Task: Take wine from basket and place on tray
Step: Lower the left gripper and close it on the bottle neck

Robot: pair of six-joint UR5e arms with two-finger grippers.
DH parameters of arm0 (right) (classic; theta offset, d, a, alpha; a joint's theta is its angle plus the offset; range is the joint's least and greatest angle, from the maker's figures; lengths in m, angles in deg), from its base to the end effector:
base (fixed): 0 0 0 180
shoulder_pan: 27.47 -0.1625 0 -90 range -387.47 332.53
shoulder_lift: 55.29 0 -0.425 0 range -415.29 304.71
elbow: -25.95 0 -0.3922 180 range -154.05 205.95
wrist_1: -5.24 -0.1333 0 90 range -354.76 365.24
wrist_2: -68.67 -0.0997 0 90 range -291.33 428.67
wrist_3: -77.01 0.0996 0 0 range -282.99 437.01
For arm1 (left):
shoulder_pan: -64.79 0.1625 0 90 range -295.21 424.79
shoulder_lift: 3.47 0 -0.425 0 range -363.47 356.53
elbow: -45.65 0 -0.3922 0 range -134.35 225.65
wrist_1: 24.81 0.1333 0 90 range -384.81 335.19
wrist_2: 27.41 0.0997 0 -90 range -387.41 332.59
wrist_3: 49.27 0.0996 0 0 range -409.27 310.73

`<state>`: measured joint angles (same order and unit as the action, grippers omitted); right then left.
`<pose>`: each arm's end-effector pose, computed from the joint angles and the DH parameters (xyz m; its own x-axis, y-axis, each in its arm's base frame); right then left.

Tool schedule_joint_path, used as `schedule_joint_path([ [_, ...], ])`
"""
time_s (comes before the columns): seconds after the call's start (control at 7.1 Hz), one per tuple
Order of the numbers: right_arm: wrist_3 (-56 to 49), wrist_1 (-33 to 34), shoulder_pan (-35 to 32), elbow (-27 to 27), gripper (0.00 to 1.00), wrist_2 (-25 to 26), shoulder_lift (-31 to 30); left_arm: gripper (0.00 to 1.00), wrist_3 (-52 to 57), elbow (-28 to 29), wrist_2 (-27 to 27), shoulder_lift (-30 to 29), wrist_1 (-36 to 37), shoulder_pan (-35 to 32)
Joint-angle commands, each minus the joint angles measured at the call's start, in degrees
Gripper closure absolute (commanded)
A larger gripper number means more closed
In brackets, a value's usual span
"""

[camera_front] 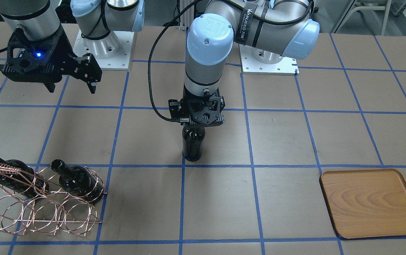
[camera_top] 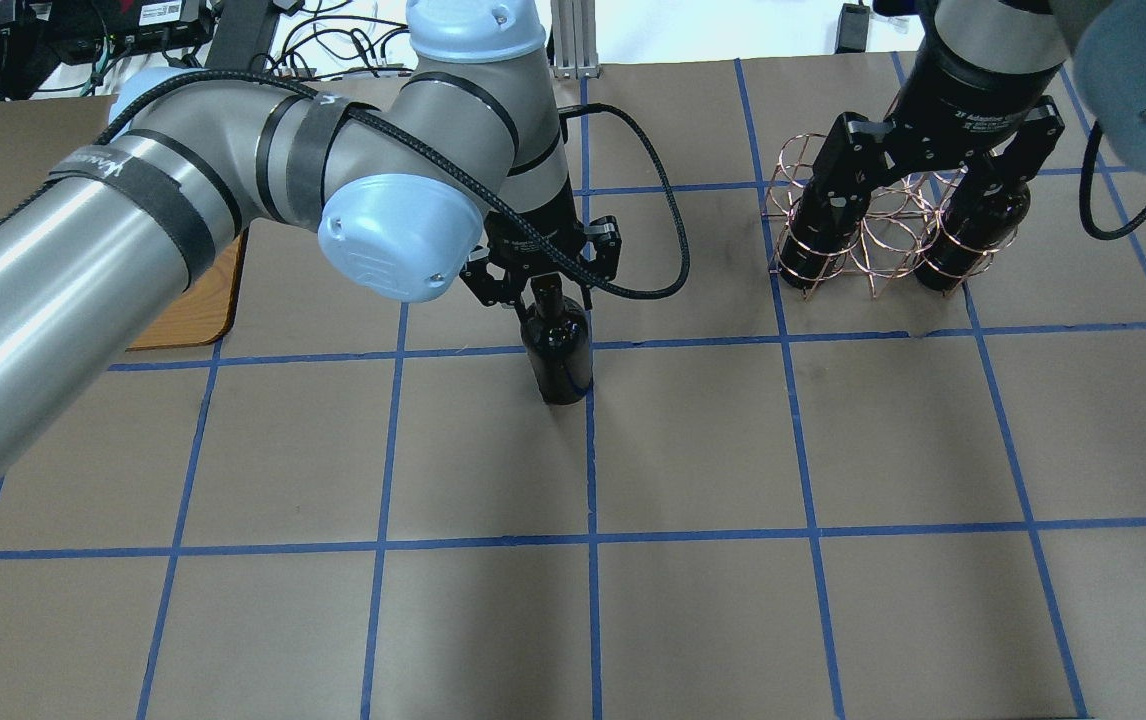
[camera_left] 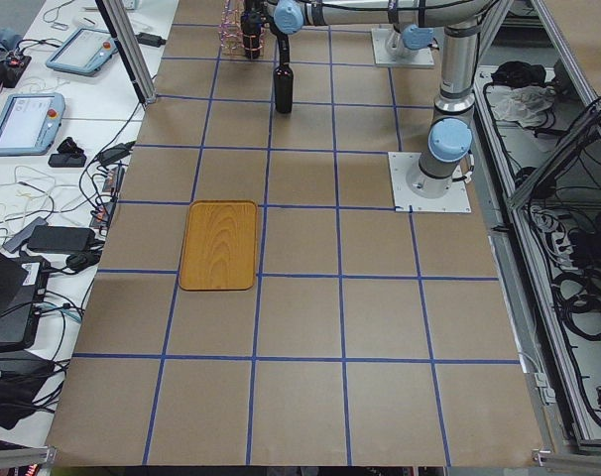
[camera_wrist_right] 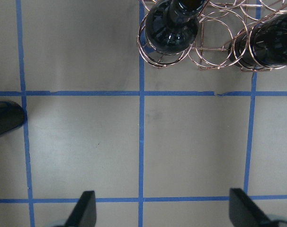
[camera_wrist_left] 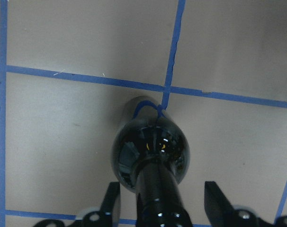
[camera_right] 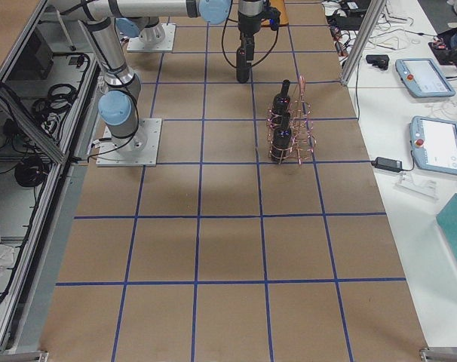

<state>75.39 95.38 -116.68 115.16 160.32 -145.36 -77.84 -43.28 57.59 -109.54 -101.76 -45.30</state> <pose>0.1236 -0.4948 0.4956 -0.9995 -0.0140 0.0293 -0.0145 0.9998 -0.0166 -0.3369 -0.5079 0.3668 -0.9867 -0.1508 0.0602 -0.1464 0.9866 0.0715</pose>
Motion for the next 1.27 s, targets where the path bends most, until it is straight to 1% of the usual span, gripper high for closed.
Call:
schedule_joint_path([
  [0.0, -0.05, 0.21, 0.0, 0.0, 0.0, 0.02, -0.02, 0.35, -0.08, -0.02, -0.01, -0.1, 0.04, -0.03],
  [0.28, -0.05, 0.38, 0.0, 0.0, 0.0, 0.02, -0.02, 0.51, 0.18, -0.02, 0.17, -0.01, 0.04, -0.12],
  [0.56, -0.05, 0.73, 0.0, 0.0, 0.0, 0.02, 0.07, 0.58, 0.71, -0.02, 0.34, 0.77, 0.3, -0.03],
  [0.85, -0.05, 0.82, 0.0, 0.0, 0.0, 0.02, 0.07, 0.73, 0.97, -0.02, 0.96, 1.04, 0.3, -0.12],
  [0.99, -0.14, 0.73, 0.09, 0.0, 0.0, 0.11, 0.07, 0.81, 4.11, 0.15, 1.22, 2.61, 0.22, 0.23],
  [1.13, -0.05, 0.82, 0.09, 0.09, 0.0, 0.02, 0.07, 0.84, 5.53, 0.07, 2.09, 2.89, -0.48, 0.23],
])
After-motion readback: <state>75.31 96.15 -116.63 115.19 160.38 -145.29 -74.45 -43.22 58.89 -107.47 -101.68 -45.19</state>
